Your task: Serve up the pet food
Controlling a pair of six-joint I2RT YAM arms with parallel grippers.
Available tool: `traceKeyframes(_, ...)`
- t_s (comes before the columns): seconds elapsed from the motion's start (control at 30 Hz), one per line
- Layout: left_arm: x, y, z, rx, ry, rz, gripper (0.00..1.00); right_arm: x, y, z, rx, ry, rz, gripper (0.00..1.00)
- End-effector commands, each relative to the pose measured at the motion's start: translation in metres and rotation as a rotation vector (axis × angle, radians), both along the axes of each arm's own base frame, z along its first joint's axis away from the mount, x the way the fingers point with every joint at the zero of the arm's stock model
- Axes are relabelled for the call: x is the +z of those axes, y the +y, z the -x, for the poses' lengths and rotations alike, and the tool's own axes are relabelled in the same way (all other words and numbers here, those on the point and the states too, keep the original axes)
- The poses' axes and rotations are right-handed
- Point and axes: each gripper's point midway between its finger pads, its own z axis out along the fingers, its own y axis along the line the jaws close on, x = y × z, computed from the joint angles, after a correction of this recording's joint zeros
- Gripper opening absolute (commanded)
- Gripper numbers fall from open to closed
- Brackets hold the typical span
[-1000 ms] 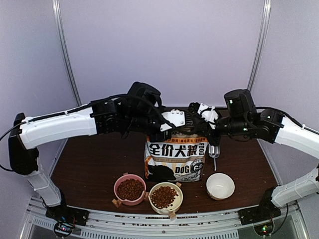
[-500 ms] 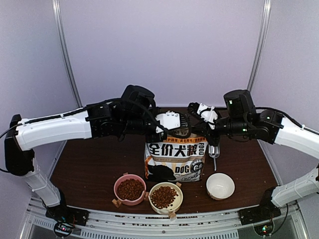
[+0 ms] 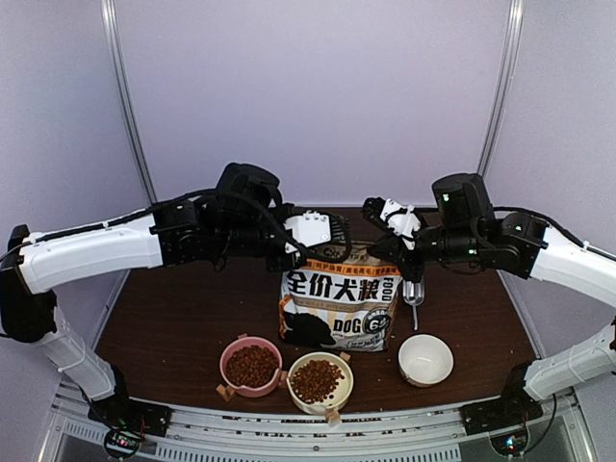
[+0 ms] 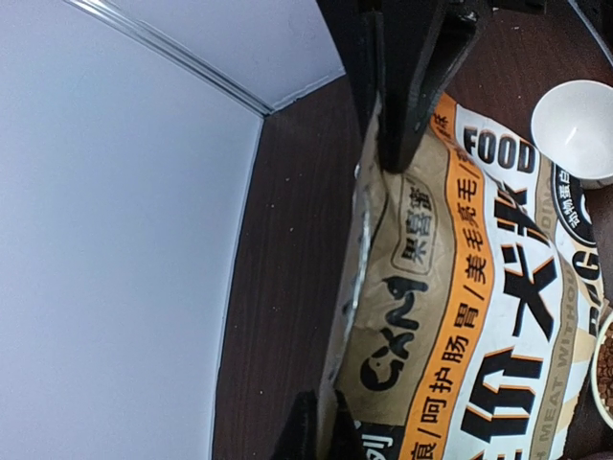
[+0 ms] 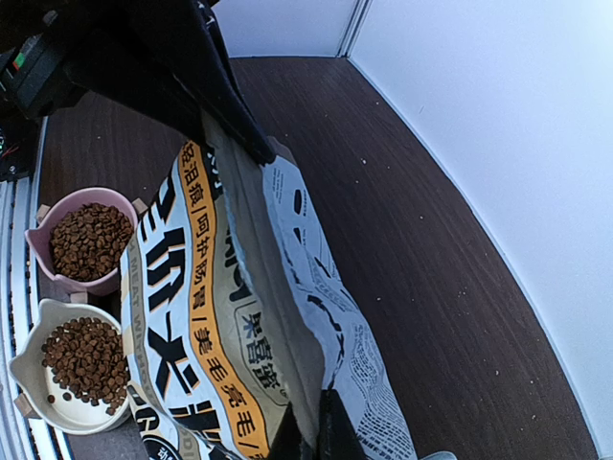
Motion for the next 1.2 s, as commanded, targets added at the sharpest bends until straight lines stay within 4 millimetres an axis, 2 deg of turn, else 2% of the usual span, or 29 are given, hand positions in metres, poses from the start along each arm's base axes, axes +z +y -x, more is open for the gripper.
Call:
traceKeyframes(0.0, -0.011, 0.142, -0.076, 0.491, -0.060, -0.225, 0.00, 0.015, -0.045, -0.006, -0.153, -0.047, 0.041, 0.00)
traceKeyframes(0.1, -0.013, 0.151, -0.078, 0.514, -0.059, -0.229, 0.01, 0.015, -0.046, -0.007, -0.156, -0.048, 0.043, 0.00)
traceKeyframes(0.33, -0.012, 0.157, -0.077, 0.520, -0.064, -0.218, 0.00, 0.015, -0.046, -0.007, -0.155, -0.045, 0.040, 0.00)
traceKeyframes(0.4, -0.013, 0.159, -0.078, 0.532, -0.065, -0.223, 0.08, 0.016, -0.046, -0.007, -0.155, -0.046, 0.037, 0.00)
traceKeyframes(0.43, -0.014, 0.160, -0.078, 0.535, -0.065, -0.225, 0.08, 0.017, -0.045, -0.007, -0.155, -0.046, 0.036, 0.00)
traceKeyframes(0.5, -0.015, 0.160, -0.078, 0.533, -0.066, -0.228, 0.00, 0.017, -0.045, -0.007, -0.154, -0.045, 0.036, 0.00)
traceKeyframes(0.8, -0.008, 0.158, -0.076, 0.523, -0.057, -0.189, 0.01, 0.018, -0.043, -0.006, -0.147, -0.040, 0.026, 0.00)
traceKeyframes(0.9, -0.003, 0.153, -0.072, 0.511, -0.029, -0.137, 0.44, 0.022, -0.041, -0.003, -0.132, -0.034, 0.014, 0.00)
traceKeyframes(0.93, -0.001, 0.149, -0.069, 0.496, -0.012, -0.105, 0.53, 0.023, -0.039, -0.002, -0.122, -0.027, 0.009, 0.02)
traceKeyframes(1.03, 0.015, 0.137, -0.057, 0.443, 0.046, 0.022, 0.76, 0.029, -0.032, 0.008, -0.069, 0.006, -0.023, 0.20)
traceKeyframes(1.17, 0.037, 0.127, -0.040, 0.373, 0.103, 0.171, 0.83, 0.032, -0.022, 0.020, -0.005, 0.065, -0.052, 0.40)
